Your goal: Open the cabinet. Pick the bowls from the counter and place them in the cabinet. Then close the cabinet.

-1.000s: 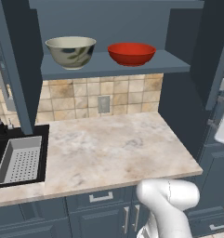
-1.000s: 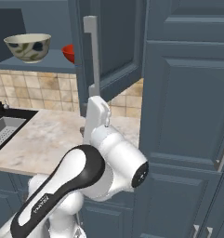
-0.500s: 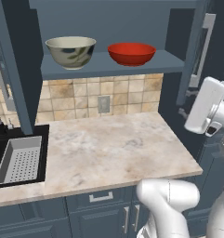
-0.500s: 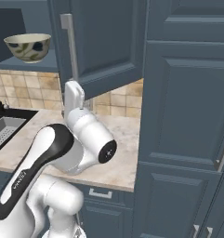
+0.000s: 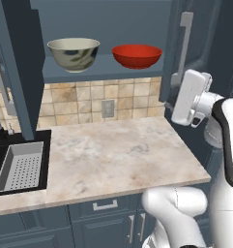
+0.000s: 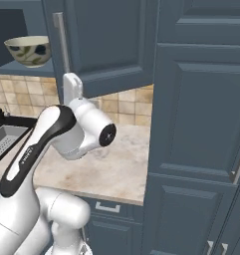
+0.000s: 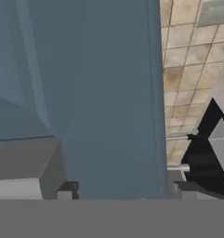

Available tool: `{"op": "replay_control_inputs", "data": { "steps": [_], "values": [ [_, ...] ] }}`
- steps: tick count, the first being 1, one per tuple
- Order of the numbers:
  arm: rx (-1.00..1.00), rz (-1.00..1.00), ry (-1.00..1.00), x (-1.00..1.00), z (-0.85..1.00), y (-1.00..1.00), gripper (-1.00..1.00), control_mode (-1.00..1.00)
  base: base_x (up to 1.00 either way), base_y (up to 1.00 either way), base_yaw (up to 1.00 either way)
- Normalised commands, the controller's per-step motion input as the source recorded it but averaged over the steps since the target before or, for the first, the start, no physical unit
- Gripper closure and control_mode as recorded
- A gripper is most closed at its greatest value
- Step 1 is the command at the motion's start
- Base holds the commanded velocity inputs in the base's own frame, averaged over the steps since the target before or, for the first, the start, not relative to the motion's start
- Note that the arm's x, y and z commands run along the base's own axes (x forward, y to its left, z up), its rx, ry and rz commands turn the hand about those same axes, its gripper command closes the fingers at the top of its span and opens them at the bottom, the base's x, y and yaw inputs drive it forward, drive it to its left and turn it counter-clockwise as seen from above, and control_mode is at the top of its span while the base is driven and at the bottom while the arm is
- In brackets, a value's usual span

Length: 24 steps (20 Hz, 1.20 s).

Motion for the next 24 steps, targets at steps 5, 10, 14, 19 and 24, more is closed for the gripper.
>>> {"op": "replay_control_inputs", "data": {
  "steps": [5,10,14,19,24],
  "values": [
    [0.0,0.0,0.0,1.0,-0.15,0.23,-1.0,-1.0,0.0,0.0,0.0],
    [0.0,-0.01,-0.11,1.0,-0.21,0.34,-1.0,-1.0,0.0,0.0,0.0],
    [0.03,-0.04,-0.3,1.0,-0.3,0.32,-1.0,-1.0,0.0,0.0,0.0],
    [0.1,-0.04,-0.06,1.0,-0.04,-0.05,-1.0,-1.0,0.0,0.0,0.0],
    [0.11,-0.09,0.11,1.0,0.19,-0.3,-1.0,-1.0,0.0,0.0,0.0]
  ]
}}
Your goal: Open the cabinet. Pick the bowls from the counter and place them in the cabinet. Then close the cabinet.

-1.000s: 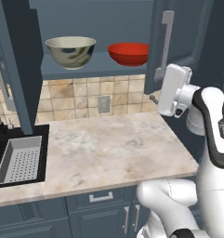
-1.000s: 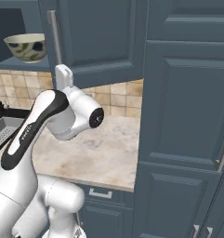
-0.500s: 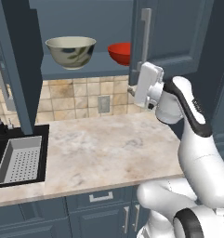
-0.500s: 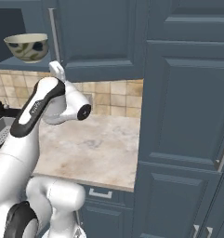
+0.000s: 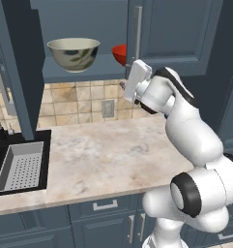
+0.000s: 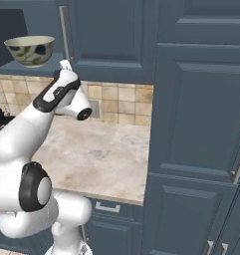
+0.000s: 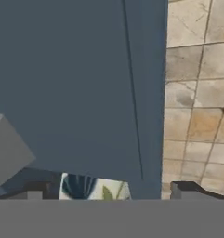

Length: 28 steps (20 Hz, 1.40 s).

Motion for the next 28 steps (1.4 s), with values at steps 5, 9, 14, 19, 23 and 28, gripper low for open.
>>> {"op": "replay_control_inputs", "data": {
  "steps": [5,9,14,19,23,28],
  "values": [
    [0.06,-0.13,0.31,1.0,0.43,-0.29,-1.0,-1.0,0.0,0.0,0.0],
    [0.03,-0.13,0.36,0.97,0.39,-0.33,-1.0,-1.0,0.0,0.0,0.0],
    [0.09,-0.03,0.13,0.02,0.13,-0.38,-1.0,-1.0,0.0,0.0,0.0],
    [0.11,0.0,-0.03,-0.73,0.0,-0.07,-1.0,-1.0,0.0,0.0,0.0],
    [0.07,0.0,-0.02,-0.74,-0.05,0.0,-1.0,-1.0,0.0,0.0,0.0],
    [0.08,0.0,0.01,-0.44,0.08,-0.26,-1.0,-1.0,0.0,0.0,0.0]
  ]
}}
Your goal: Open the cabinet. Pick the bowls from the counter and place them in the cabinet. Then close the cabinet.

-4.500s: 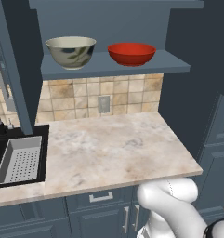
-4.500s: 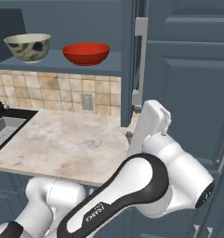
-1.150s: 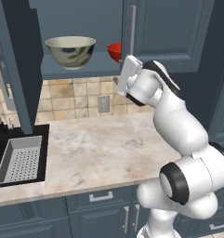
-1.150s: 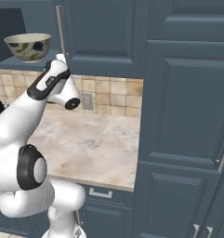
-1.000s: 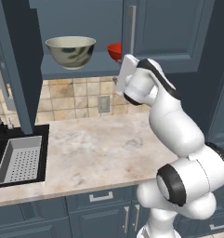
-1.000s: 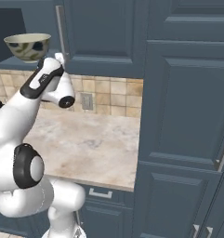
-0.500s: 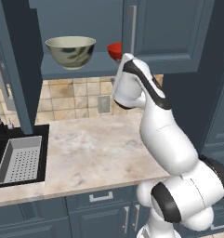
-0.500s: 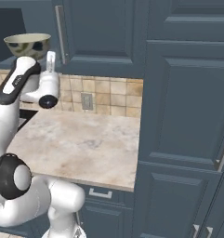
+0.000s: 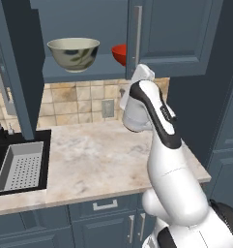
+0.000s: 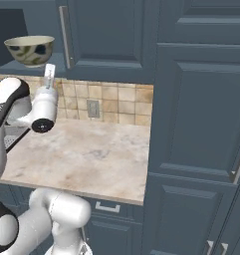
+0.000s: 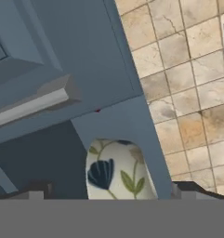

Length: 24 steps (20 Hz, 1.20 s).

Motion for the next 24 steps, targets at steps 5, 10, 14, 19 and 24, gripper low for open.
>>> {"op": "replay_control_inputs", "data": {
  "steps": [5,10,14,19,24],
  "values": [
    [0.05,0.0,0.12,-0.41,0.28,-0.44,-1.0,-1.0,0.0,0.0,0.0],
    [0.01,0.0,0.16,-0.62,0.31,-0.2,-1.0,-1.0,0.0,0.0,0.0],
    [0.0,0.0,0.24,-0.64,0.18,0.0,-1.0,-1.0,0.0,0.0,0.0],
    [0.0,0.0,0.27,-0.67,0.04,0.0,-1.0,-1.0,0.0,0.0,0.0],
    [0.0,0.0,0.22,-0.77,0.0,-0.01,-1.0,-1.0,0.0,0.0,0.0]
  ]
}}
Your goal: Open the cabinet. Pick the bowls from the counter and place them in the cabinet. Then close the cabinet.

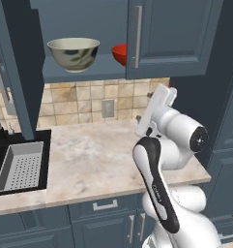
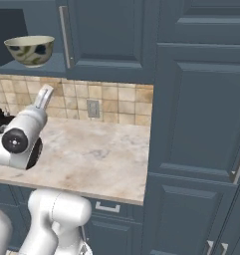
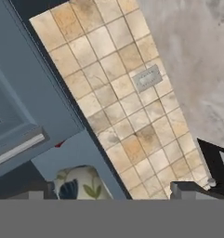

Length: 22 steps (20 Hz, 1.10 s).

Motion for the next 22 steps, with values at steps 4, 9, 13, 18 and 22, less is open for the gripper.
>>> {"op": "replay_control_inputs", "data": {
  "steps": [4,9,13,18,22],
  "values": [
    [0.0,0.0,0.1,-0.84,0.0,0.0,-1.0,-1.0,0.0,0.0,0.0],
    [0.0,0.0,0.02,-0.87,-0.03,0.08,-1.0,-1.0,0.0,0.0,0.0],
    [0.0,0.0,-0.01,-0.93,-0.33,0.55,-1.0,-1.0,0.0,0.0,0.0],
    [0.0,0.0,-0.27,-0.99,-0.78,0.86,-1.0,-1.0,0.0,0.0,0.0],
    [0.0,-0.02,-0.3,-0.88,-0.27,0.72,-1.0,-1.0,0.0,0.0,0.0]
  ]
}}
